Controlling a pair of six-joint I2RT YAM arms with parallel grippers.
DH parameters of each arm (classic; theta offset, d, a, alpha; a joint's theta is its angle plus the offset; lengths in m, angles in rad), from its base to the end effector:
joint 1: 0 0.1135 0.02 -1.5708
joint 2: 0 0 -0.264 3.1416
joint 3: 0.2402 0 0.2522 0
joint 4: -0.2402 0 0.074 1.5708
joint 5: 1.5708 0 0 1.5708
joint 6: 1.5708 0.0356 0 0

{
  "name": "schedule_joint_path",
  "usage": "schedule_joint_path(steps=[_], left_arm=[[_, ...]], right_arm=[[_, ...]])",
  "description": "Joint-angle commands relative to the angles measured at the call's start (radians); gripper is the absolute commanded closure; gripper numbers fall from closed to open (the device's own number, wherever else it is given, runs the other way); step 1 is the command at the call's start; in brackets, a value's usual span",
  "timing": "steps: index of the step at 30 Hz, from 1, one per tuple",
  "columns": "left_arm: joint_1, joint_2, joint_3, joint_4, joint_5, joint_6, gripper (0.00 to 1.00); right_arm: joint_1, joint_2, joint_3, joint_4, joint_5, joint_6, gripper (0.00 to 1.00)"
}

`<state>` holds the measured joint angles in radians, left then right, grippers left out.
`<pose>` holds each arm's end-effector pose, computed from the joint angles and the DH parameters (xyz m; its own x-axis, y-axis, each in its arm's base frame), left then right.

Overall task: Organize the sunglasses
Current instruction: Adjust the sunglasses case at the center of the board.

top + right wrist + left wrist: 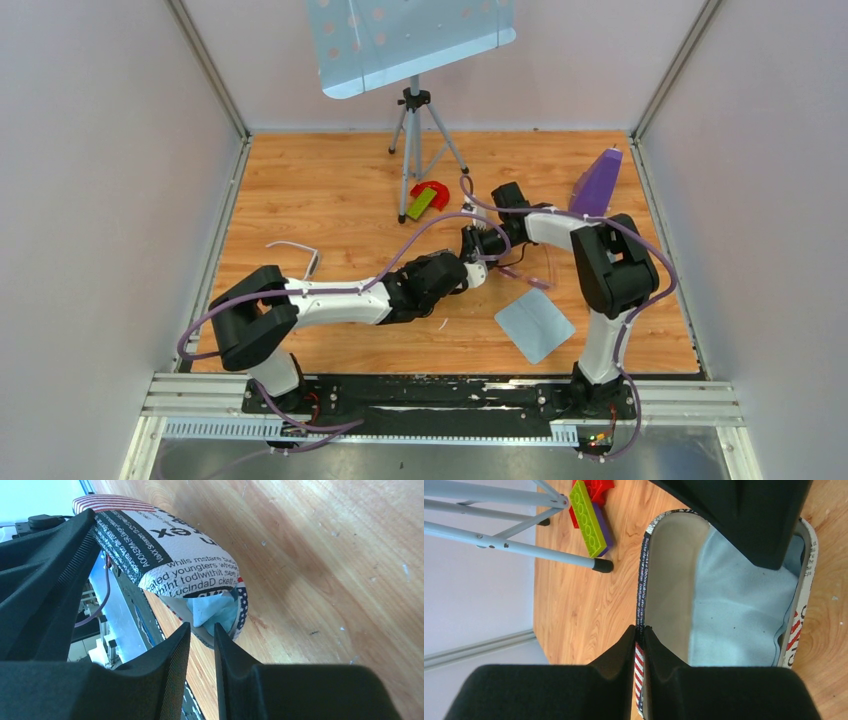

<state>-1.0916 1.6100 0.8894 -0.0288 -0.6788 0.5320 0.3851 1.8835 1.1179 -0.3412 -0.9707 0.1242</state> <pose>0.1713 -0.2812 0.1915 -0.0278 0.9099 -0.4140 0.5719 0.3541 0.7399 0.3240 0.1630 0.1540 -0.8911 -0.2857 -0.3527 -0.4475 0.4233 0.7878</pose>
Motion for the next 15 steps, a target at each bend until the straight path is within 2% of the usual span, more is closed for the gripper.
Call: schedule_joint_path(steps=[1, 10, 15], left_arm=[[-0.015, 0.013, -0.009, 0.062, -0.034, -0.003, 1.00], [-0.021, 0.010, -0.013, 0.070, -0.048, -0.007, 1.00], [-0.022, 0.010, -0.012, 0.075, -0.054, -0.003, 1.00]], right_arm=[[0.033, -0.025, -0.025, 0.014, 0.018, 0.014, 0.72], [0.077, -0.038, 0.002, -0.049, 0.179, 0.013, 0.71], [0.089, -0.042, 0.009, -0.058, 0.200, 0.023, 0.76]])
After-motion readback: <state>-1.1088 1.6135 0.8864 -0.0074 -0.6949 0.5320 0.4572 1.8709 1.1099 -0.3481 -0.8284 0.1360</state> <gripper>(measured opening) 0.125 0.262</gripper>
